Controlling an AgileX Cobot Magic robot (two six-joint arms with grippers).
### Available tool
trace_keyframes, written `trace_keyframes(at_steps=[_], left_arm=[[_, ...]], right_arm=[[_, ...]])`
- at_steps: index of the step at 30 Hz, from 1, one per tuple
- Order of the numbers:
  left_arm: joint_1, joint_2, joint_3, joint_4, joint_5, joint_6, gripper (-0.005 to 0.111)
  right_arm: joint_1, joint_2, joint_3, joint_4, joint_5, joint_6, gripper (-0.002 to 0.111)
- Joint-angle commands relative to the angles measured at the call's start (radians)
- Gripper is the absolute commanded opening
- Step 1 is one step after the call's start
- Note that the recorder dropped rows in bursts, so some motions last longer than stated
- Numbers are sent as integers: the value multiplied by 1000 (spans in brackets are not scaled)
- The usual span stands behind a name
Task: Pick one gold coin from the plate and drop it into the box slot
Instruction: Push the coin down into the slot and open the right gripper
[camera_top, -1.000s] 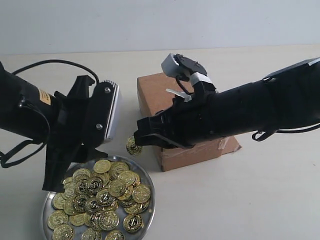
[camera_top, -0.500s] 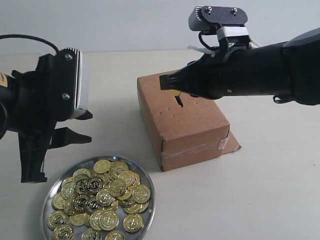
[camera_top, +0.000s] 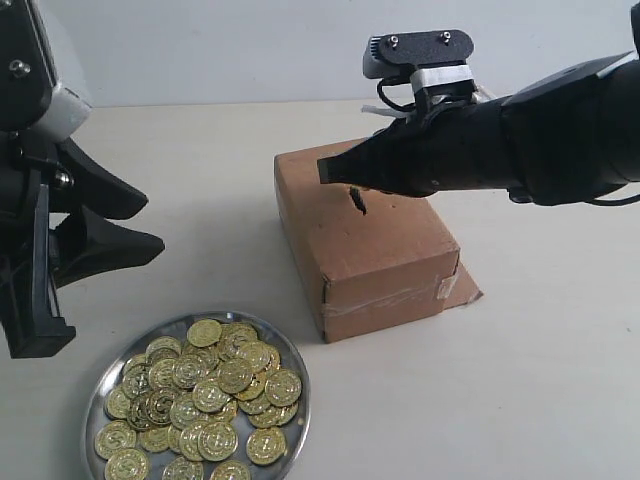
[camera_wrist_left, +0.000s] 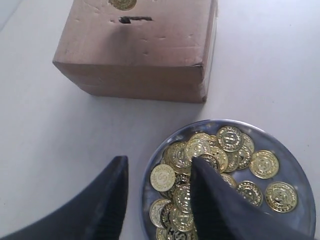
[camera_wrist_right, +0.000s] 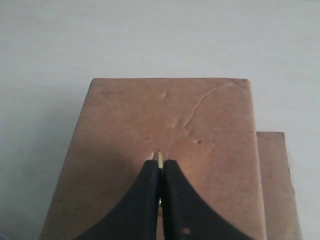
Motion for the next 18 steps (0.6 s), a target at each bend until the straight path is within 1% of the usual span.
trace_keyframes(at_steps=[1,9,18], left_arm=[[2,-13,3,-13,14,-19,40],[2,-13,3,-13,14,-19,40],[2,-13,3,-13,14,-19,40]], right_arm=[[2,14,-7,-9,-7,-9,0],[2,16,-7,-3,37,-9,0],[2,20,-7,-1,44,-9,0]])
